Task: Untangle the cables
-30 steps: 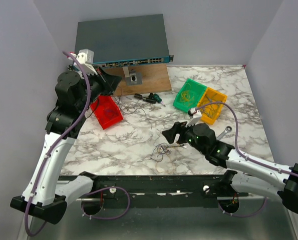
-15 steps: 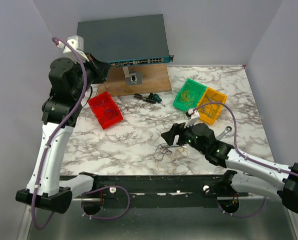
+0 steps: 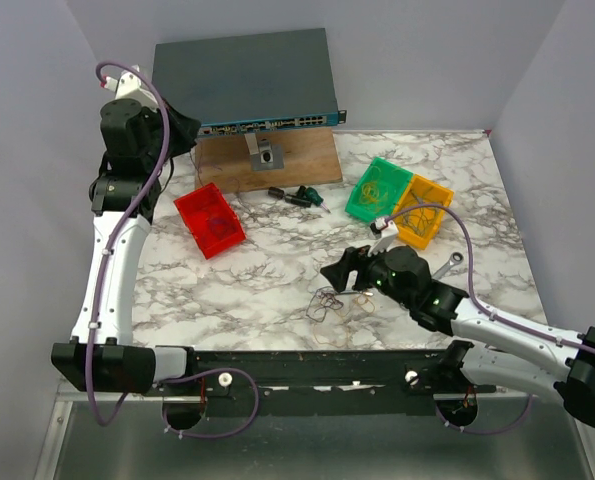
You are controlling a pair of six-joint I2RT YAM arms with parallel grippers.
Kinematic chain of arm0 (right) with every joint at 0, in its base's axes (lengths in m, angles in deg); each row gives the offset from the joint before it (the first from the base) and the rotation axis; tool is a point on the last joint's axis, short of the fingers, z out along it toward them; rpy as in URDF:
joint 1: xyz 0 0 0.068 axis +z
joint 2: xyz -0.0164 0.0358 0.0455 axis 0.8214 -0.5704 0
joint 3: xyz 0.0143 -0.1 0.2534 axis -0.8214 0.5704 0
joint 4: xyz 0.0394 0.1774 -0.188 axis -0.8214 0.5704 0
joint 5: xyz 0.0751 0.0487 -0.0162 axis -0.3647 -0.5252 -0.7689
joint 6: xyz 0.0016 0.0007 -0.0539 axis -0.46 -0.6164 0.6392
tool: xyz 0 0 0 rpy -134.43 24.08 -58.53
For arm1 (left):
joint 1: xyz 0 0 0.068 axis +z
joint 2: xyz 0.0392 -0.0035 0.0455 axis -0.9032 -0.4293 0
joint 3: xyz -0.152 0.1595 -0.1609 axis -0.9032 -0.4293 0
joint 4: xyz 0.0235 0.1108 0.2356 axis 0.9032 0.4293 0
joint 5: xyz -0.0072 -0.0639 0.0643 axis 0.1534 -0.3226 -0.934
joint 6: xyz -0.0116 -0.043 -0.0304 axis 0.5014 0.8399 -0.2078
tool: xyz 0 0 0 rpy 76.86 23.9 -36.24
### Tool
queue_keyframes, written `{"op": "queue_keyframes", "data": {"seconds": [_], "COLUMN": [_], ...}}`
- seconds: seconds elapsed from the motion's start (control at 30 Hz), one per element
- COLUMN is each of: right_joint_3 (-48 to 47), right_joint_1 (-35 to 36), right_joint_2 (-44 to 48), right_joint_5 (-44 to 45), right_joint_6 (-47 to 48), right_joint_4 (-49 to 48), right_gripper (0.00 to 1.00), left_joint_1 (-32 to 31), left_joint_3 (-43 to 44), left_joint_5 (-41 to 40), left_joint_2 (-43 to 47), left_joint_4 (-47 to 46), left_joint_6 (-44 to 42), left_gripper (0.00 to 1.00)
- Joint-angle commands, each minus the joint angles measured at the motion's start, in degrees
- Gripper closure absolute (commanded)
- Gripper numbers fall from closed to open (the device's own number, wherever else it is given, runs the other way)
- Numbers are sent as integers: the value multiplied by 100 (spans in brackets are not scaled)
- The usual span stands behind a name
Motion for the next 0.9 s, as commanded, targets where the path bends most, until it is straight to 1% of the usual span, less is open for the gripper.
{"op": "queue_keyframes", "data": {"seconds": [0.0, 0.1, 0.23, 0.43, 0.57, 0.7, 0.87], "right_joint_3": [-139, -113, -104, -93, -95, -104, -131], "right_joint_1": [8, 10, 7, 6, 10, 6, 6], "right_joint_2": [104, 142, 168, 217, 226, 223, 197], "right_joint_5": [-100, -81, -87, -82, -98, -133, -151], "right_joint_6": [67, 45, 65, 87, 79, 61, 65], "right_joint_4": [91, 72, 65, 88, 96, 80, 70], "right_gripper": [17, 17, 17, 17, 18, 18, 18], "left_joint_1": [83, 80, 79, 79, 79, 81, 79], "left_joint_3": [-623, -1240, -1834, -2181, -2011, -1516, -788], "left_joint_5": [-347, -617, -787, -1141, -1060, -1006, -145], "left_joint_2": [97, 192, 163, 96, 178, 295, 377], "left_joint_4": [-410, -683, -961, -1008, -917, -658, -494], "left_joint_6": [178, 297, 364, 336, 270, 241, 363], "left_gripper": [100, 100, 100, 100, 100, 100, 100]}}
